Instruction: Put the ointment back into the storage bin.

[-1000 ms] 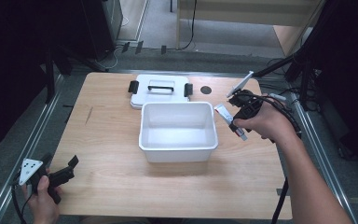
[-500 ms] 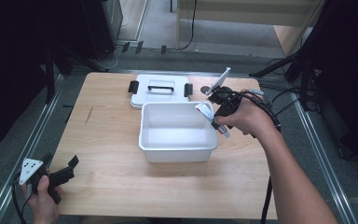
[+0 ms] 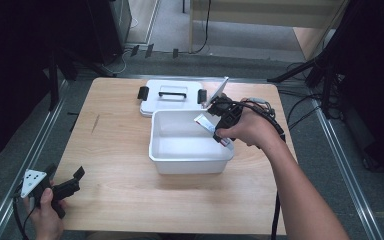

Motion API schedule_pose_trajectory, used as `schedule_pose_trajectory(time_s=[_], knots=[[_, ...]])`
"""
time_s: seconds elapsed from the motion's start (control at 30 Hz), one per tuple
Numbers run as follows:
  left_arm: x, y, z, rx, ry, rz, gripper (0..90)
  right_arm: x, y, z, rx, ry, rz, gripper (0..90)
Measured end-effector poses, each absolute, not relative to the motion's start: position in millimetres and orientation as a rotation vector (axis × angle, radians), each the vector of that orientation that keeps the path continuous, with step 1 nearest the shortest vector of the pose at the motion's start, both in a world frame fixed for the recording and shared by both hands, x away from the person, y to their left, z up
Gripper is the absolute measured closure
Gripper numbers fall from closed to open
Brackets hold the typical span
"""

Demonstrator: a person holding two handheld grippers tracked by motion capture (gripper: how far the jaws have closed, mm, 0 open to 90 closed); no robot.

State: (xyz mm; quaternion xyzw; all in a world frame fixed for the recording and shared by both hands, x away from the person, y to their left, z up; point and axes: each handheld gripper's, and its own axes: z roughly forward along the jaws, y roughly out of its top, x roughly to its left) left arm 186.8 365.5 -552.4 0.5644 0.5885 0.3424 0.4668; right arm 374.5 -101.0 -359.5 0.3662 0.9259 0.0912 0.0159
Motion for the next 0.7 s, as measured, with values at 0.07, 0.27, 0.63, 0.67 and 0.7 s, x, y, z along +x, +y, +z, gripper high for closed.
schedule_pose_trajectory(time_s=[0.07,0.27,0.63,0.67,0.7], knots=[[186.8,365.5,-552.4,1.385,1.445,0.840,0.2,374.1,-99.4,-361.2,1.132,2.884,0.284,72.1],[186.9,365.5,-552.5,1.385,1.445,0.837,0.2,373.3,-95.0,-374.1,0.969,2.957,0.296,72.0],[186.7,365.5,-552.3,1.393,1.444,0.839,0.2,371.0,-93.8,-390.9,0.819,3.001,0.272,71.9],[186.8,365.4,-552.4,1.392,1.444,0.840,0.2,371.0,-93.6,-392.5,0.812,3.005,0.272,71.9],[186.8,365.4,-552.4,1.393,1.444,0.840,0.2,370.8,-93.5,-394.1,0.804,3.008,0.273,71.9]])
